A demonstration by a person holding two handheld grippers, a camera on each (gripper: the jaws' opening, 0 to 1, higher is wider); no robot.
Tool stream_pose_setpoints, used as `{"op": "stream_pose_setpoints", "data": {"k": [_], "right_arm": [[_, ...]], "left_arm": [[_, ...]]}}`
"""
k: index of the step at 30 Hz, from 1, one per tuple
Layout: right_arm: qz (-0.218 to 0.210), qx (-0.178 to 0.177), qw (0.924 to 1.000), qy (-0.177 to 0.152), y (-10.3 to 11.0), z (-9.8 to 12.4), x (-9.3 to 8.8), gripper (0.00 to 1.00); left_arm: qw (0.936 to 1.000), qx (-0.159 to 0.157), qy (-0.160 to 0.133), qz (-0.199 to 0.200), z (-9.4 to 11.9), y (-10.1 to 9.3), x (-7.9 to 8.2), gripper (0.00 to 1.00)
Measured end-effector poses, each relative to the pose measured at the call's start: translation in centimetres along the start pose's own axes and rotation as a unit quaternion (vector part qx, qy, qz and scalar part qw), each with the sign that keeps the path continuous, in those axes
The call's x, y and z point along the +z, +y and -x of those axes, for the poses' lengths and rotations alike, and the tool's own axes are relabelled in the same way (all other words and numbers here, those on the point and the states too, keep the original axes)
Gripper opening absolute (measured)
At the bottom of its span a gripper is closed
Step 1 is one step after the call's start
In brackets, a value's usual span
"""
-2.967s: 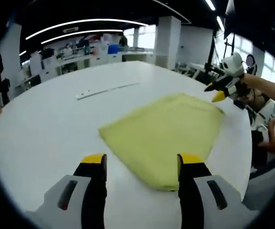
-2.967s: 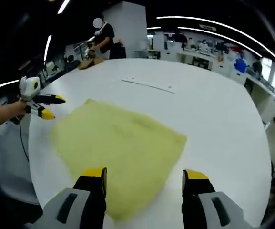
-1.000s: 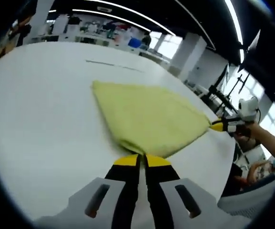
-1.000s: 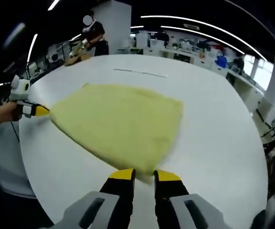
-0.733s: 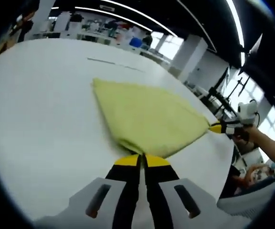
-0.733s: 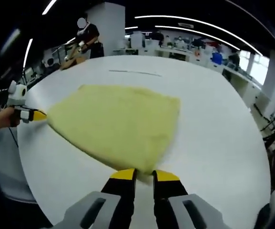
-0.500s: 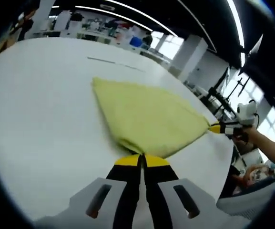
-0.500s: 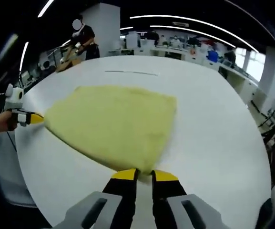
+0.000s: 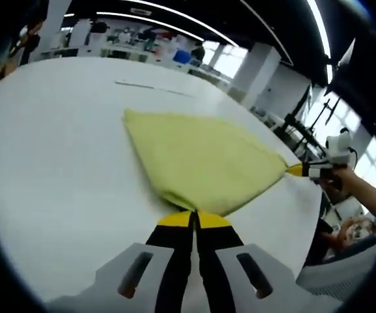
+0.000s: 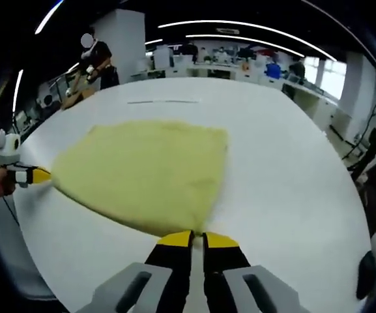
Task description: Fold the garment on the visible template until the final outline fits inside the template.
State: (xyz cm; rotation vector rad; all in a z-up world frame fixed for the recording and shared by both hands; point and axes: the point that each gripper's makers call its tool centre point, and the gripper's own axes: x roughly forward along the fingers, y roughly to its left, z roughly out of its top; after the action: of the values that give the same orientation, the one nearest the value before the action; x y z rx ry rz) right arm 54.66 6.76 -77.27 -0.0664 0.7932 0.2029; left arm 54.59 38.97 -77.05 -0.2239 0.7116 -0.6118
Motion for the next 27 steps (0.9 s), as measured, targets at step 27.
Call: {"op": "stream_pose_setpoints", "data": {"k": [27], "right_arm": [[0.122,0.076,0.9893,0.026,-0.6,0.2,-1.9,0.00]], "left_arm": [[0.9983,0.054,-0.003,-0.022,2.9,2.3,-0.7,0.00]]}}
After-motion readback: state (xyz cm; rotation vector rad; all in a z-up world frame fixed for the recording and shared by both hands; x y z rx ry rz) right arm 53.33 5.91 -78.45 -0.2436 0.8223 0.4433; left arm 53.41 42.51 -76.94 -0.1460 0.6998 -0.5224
